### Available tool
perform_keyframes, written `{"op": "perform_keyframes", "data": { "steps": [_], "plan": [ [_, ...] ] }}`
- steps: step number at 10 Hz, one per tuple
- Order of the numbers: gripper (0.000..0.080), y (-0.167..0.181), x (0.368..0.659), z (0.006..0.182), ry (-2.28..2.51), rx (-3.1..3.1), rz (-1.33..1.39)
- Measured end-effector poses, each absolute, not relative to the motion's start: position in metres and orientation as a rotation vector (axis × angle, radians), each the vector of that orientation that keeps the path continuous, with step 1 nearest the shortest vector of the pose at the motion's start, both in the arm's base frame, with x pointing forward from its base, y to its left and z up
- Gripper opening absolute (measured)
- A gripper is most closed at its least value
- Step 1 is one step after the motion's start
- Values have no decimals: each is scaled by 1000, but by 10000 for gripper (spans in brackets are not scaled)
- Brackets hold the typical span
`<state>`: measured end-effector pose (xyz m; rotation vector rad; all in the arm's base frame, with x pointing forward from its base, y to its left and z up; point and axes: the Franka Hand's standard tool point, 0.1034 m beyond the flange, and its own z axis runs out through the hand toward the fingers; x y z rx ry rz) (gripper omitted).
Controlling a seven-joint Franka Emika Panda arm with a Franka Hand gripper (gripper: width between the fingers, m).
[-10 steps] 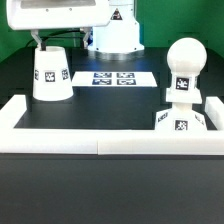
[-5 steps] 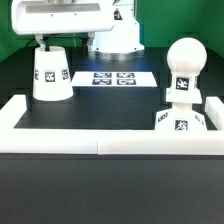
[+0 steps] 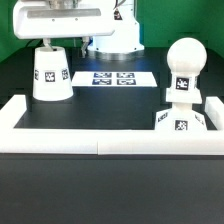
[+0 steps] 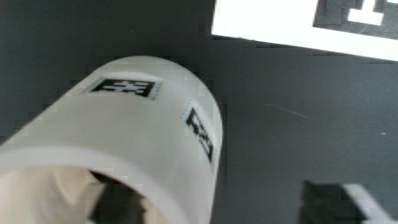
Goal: Assemble lamp
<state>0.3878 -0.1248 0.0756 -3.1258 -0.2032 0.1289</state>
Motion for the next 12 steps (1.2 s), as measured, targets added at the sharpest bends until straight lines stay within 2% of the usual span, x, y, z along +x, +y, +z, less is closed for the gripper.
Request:
{"op": "perform_keyframes", "data": {
  "steps": [1, 2, 3, 4, 5, 7, 10, 12],
  "plan": [
    [272, -125, 388, 76, -204, -3126, 129],
    [272, -125, 388, 75, -204, -3126, 129],
    [88, -125, 388, 76, -204, -3126, 129],
    [88, -125, 388, 76, -206, -3126, 125],
    [44, -125, 388, 76, -206, -3126, 125],
    [44, -122, 390, 78, -206, -3123, 131],
    [44, -101, 407, 93, -254, -3108, 127],
    [44, -80, 424, 112, -320, -3068, 142]
  ]
}}
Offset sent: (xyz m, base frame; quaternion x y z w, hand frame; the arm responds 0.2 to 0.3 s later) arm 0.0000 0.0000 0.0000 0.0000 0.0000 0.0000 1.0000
